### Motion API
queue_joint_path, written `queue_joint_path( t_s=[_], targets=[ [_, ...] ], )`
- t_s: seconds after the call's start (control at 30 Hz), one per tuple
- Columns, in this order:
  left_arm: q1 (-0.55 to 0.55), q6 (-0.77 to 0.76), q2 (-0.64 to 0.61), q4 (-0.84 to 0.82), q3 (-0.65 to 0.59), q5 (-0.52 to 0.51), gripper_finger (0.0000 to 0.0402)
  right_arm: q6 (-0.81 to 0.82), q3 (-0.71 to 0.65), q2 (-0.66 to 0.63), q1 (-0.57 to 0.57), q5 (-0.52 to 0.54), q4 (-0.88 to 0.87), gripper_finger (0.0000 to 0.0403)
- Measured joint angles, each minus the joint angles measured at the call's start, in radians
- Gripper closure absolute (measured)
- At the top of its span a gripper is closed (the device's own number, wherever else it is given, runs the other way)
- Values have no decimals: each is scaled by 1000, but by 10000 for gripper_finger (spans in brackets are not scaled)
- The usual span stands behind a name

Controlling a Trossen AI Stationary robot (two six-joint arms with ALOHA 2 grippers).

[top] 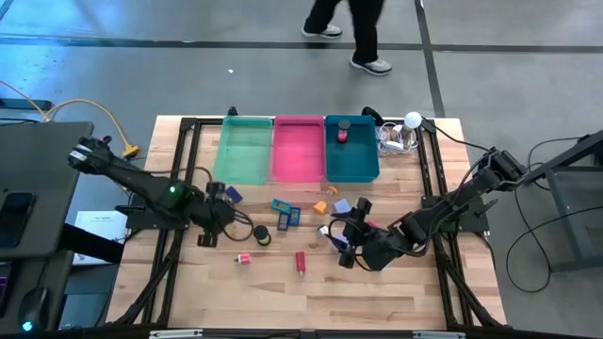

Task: Pick & Place Office items
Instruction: Put the green white adapter into the green bin

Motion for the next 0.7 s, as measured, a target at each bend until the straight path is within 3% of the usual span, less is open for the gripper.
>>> queue_joint_path(
  t_s=[0.13, 0.37, 0.5, 0.7],
  targets=[
    [114, 186, -62, 25, 0, -74, 279, -21, 0, -3, 0, 143, -10, 151],
    [427, 487, -116, 115, 0, -85, 279, -138, 0, -4, -25, 368, -15, 151],
    [623, 384, -100, 131, 0, -80, 279, -140, 0, -5, -70, 429, -15, 151],
    [852, 297, -71, 186, 0, -42, 273, -165, 0, -5, -136, 414, -15, 151]
  ],
)
